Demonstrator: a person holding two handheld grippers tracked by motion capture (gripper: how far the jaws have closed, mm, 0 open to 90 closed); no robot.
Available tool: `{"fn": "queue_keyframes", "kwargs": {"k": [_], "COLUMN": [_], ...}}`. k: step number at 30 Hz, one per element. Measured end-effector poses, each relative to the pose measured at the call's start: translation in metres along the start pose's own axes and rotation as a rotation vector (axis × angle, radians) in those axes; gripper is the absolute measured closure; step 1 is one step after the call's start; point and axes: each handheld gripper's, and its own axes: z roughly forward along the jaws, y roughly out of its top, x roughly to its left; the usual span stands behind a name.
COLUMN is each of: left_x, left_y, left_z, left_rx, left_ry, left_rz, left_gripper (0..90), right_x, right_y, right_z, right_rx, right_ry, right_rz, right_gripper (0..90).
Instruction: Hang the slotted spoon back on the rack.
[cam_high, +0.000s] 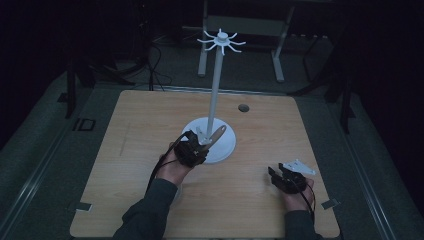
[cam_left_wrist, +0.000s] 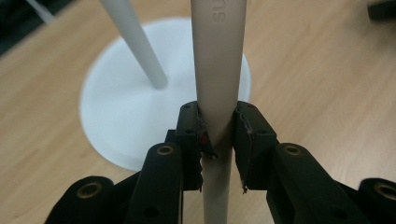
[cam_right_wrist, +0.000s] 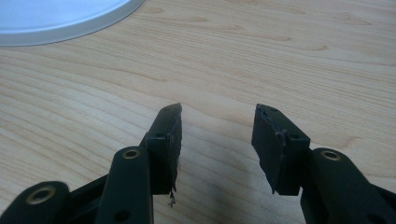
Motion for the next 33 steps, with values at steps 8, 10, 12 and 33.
{"fn": "queue_keyframes", "kwargs": {"k": [8,10,12,33], "left_x": [-0.002,-0.003,-0.004,-0.001], "left_y": [0.005,0.007,0.009,0.022], "left_z": [-0.011,-0.014,-0.017,-0.036], "left_rx": [-0.12,-0.141,-0.168,-0.357], "left_ry": [0.104,0.13,0.148,0.248], "left_rz": [-0.048,-0.054,-0.067,-0.178], "left_gripper": [73.2,73.2,73.2,73.3], "right_x": [0.0,0.0,0.0,-0.001], "right_y": [0.0,0.0,0.0,0.0], "right_z": [0.0,0.0,0.0,0.0], "right_rx": [-0.002,-0.002,-0.003,-0.006], "right_ry": [-0.003,-0.004,-0.005,-0.009], "right_rz": [0.001,0.001,0.001,0.003], "right_gripper": [52.2,52.2,52.2,51.3]}}
